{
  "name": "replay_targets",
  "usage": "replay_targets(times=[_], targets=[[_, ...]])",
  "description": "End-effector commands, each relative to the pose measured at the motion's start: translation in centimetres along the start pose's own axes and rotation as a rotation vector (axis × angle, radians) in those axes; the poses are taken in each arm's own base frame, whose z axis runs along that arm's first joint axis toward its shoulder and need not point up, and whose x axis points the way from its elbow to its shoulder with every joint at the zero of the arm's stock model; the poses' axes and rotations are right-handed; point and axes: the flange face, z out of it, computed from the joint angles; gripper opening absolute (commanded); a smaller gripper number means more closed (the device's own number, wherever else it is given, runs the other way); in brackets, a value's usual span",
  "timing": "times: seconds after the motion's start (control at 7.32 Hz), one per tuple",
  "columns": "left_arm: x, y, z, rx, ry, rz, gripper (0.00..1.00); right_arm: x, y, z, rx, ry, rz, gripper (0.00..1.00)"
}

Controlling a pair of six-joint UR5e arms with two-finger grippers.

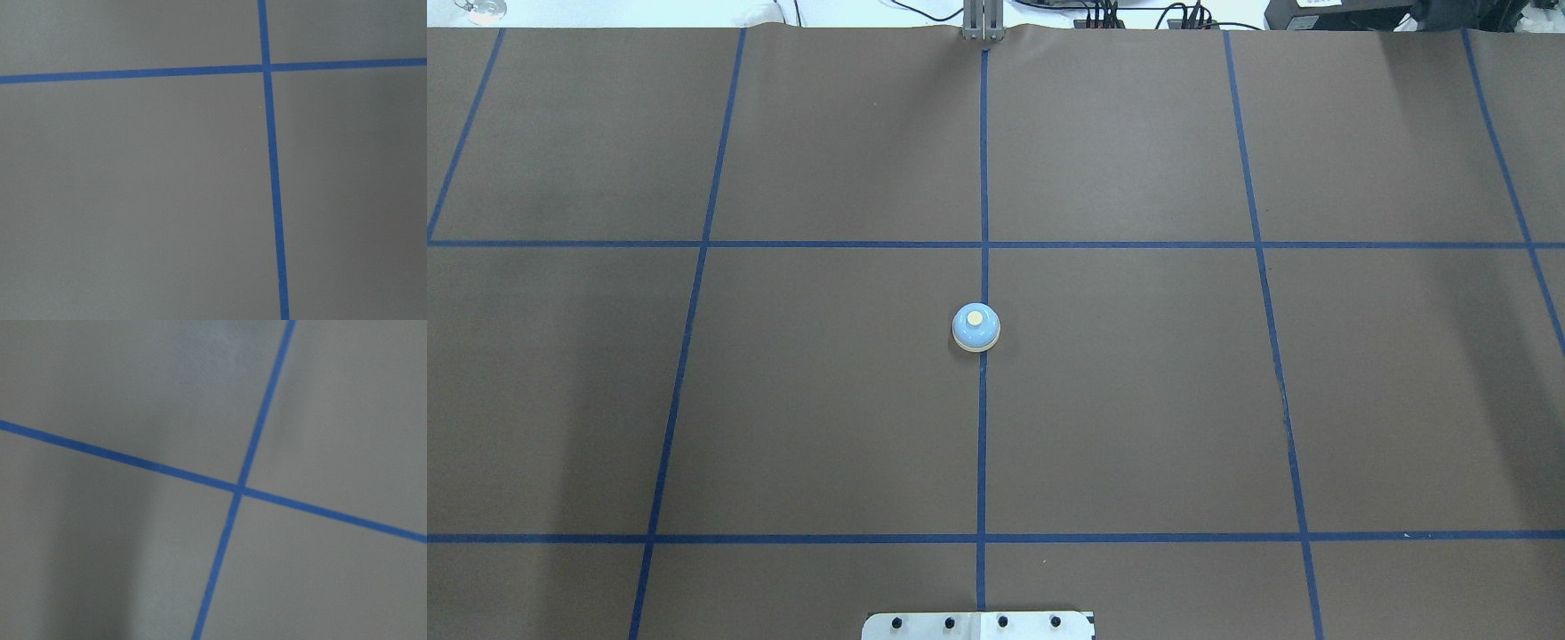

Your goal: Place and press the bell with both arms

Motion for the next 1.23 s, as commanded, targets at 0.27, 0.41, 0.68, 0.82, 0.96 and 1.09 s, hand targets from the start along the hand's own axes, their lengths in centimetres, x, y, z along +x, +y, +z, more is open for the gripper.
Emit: replay_targets(times=[0.27, 0.41, 0.68, 0.82, 0.96, 1.09], targets=[[1.0, -1.8, -1.1, 0.027, 0.005, 0.027, 1.00, 1.8, 4.1, 1.1, -0.031, 0.001, 0.050, 1.00], [1.2, -1.8, -1.3, 0.029, 0.002, 0.030, 1.00, 1.7, 4.2, 1.1, -0.030, -0.001, 0.050, 1.00], [1.3, -1.5, -1.4, 0.030, 0.002, 0.032, 1.00, 1.9, 4.4, 1.4, -0.037, -0.003, 0.060, 1.00], [1.2, -1.4, -1.3, 0.028, -0.003, 0.029, 1.00, 2.0, 4.5, 1.6, -0.040, -0.004, 0.063, 1.00], [1.3, -1.5, -1.5, 0.034, -0.002, 0.034, 1.00, 2.1, 4.6, 1.6, -0.042, -0.002, 0.062, 1.00], [1.5, -1.6, -1.7, 0.037, -0.005, 0.037, 1.00, 2.1, 4.7, 1.7, -0.044, -0.004, 0.067, 1.00]])
